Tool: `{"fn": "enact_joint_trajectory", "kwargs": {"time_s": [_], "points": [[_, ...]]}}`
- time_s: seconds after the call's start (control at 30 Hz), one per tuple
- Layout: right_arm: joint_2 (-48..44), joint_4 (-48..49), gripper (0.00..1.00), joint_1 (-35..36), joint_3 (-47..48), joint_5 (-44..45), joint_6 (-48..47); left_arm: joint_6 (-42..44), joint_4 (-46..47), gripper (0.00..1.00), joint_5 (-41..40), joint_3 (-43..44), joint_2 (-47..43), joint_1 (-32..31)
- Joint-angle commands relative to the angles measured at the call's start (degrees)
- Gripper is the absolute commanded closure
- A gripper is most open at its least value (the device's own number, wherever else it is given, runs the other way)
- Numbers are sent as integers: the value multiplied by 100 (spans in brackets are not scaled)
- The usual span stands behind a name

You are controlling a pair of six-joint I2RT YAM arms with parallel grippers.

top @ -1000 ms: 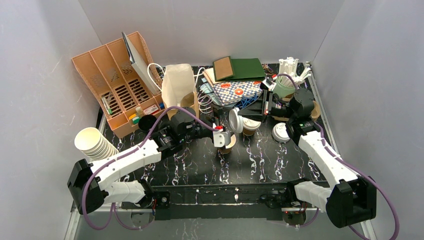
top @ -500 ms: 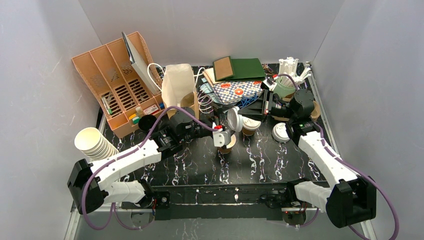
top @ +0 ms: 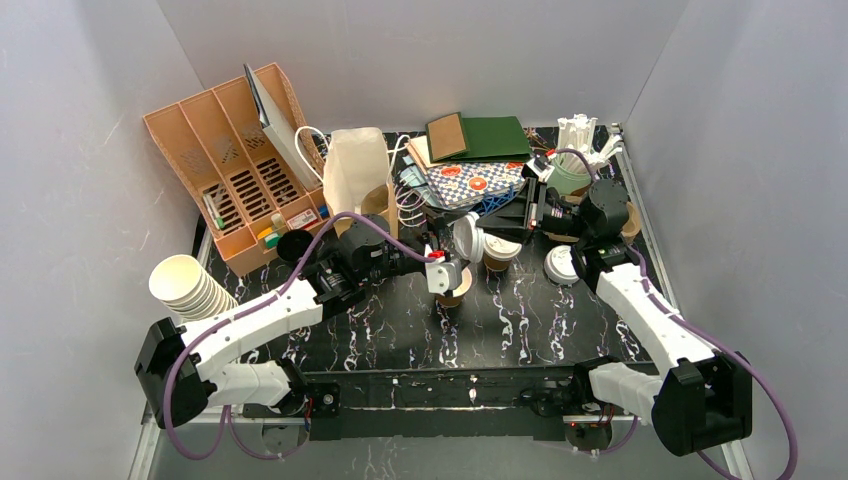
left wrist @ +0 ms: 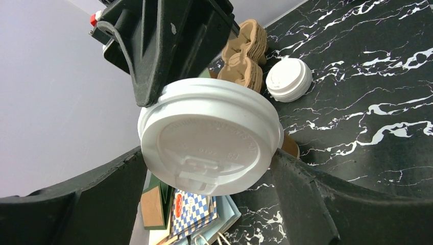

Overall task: Pack the takeout coffee
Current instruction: Close the cup lid on the coffee cup.

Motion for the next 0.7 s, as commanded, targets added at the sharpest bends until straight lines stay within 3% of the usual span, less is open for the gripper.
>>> {"fn": "enact_joint_trajectory", "kwargs": {"time_s": [0.0,0.13,0.33,0.47,0.67], "points": [[-110,235,71,29,-111,34,-58,0,184,16,16,-1,-252,-29],[-62,-123,43,13,-18,53,-366,26,-51,16,-55,-19,-320,-29],[66,-1444,17,-39,400,226,-1380,-240,-552,17,-350,-57,-501,-38],[91,-2755,10,-182,818,613,-2388,-840,-1118,18,-720,103,-588,-47],[61,-3935,9,-400,1152,1128,-3416,-1708,-2153,18,-1405,479,-426,-51]]}}
